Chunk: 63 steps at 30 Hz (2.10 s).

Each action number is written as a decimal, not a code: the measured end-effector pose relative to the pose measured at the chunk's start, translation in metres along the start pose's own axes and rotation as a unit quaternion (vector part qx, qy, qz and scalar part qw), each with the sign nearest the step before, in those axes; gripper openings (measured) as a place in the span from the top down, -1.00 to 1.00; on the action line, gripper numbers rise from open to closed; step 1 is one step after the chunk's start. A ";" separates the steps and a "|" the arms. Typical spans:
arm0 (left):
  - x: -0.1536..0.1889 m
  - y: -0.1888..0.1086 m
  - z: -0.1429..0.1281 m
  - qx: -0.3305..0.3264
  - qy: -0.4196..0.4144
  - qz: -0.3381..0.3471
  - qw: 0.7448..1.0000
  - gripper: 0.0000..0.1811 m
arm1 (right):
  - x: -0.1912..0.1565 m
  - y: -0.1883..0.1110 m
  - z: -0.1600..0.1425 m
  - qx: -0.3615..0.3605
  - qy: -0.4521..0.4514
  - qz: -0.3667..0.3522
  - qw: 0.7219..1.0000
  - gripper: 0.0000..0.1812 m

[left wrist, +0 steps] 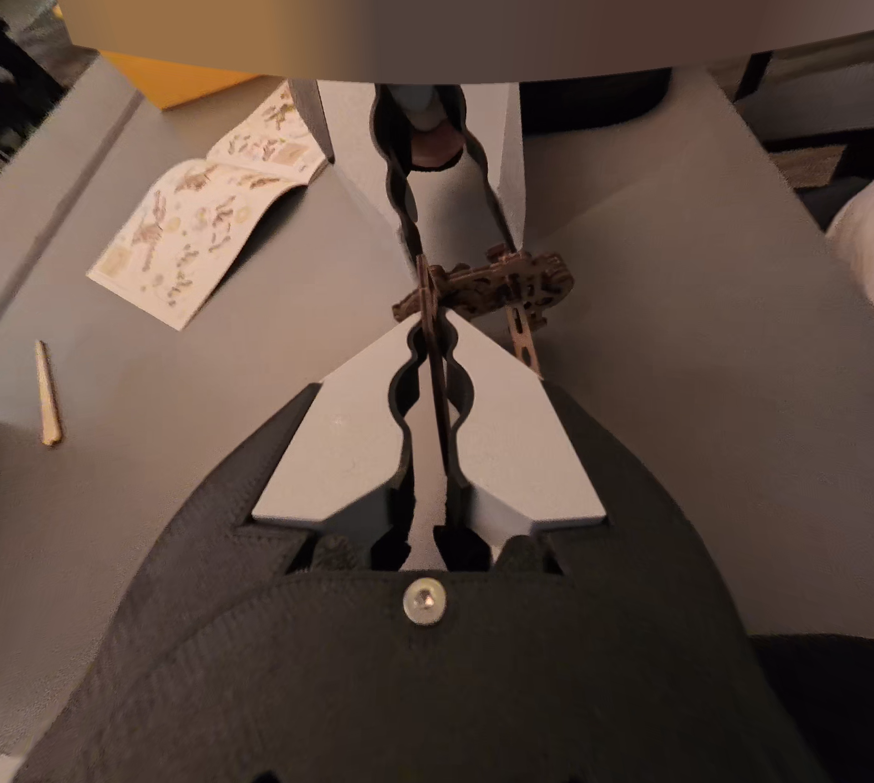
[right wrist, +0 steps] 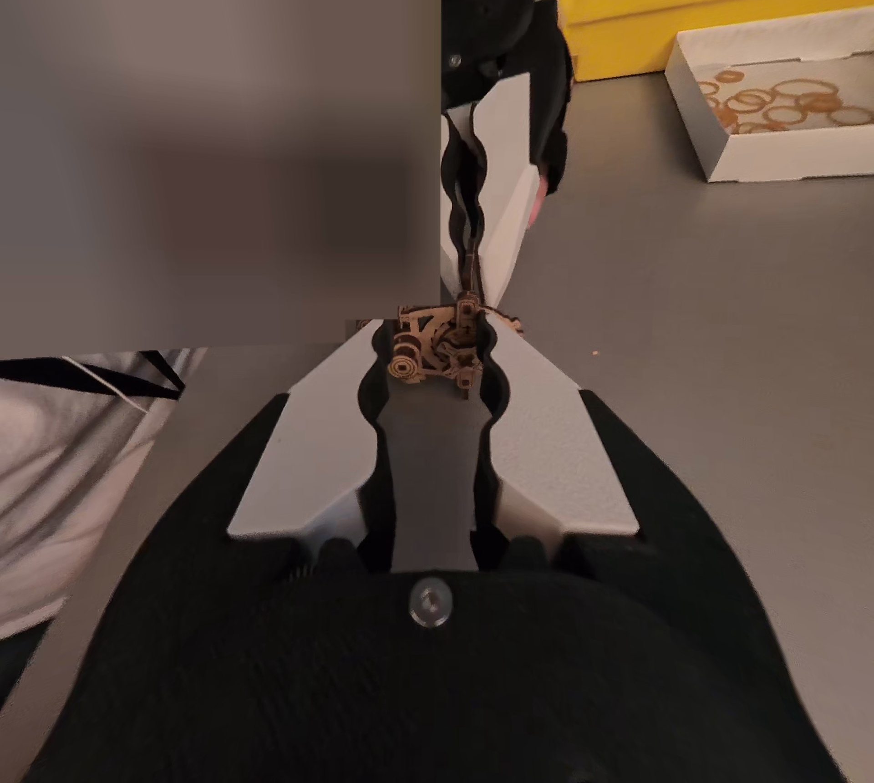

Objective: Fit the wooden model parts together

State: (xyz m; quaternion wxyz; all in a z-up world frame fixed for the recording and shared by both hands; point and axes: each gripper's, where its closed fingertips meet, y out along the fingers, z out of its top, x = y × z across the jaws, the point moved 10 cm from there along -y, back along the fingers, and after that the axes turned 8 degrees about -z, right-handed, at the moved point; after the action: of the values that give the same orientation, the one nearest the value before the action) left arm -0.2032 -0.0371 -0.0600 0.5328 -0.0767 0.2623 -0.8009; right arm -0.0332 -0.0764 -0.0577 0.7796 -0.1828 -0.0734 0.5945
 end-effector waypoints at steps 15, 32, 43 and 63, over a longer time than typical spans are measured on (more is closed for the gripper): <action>-0.025 -0.033 0.008 0.061 -0.175 -0.001 0.983 0.56 | 0.036 -0.008 -0.012 0.052 0.251 0.017 0.966 0.63; -0.016 -0.003 0.008 0.034 -0.173 -0.003 0.984 0.81 | 0.046 -0.012 -0.015 0.091 0.317 0.032 0.943 0.63; -0.009 0.006 0.004 -0.002 -0.103 0.005 0.995 0.91 | 0.025 -0.009 -0.001 0.054 0.074 -0.077 0.993 0.62; -0.003 -0.020 0.033 -0.023 0.080 0.193 0.978 0.30 | -0.004 0.012 0.004 -0.082 -0.329 -0.317 0.886 0.62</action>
State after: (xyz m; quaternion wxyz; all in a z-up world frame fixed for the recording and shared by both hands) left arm -0.2049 -0.0401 -0.0217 0.6528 0.0274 0.3319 -0.6804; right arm -0.0463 -0.0763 -0.0584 0.8397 -0.0069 -0.4282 0.3340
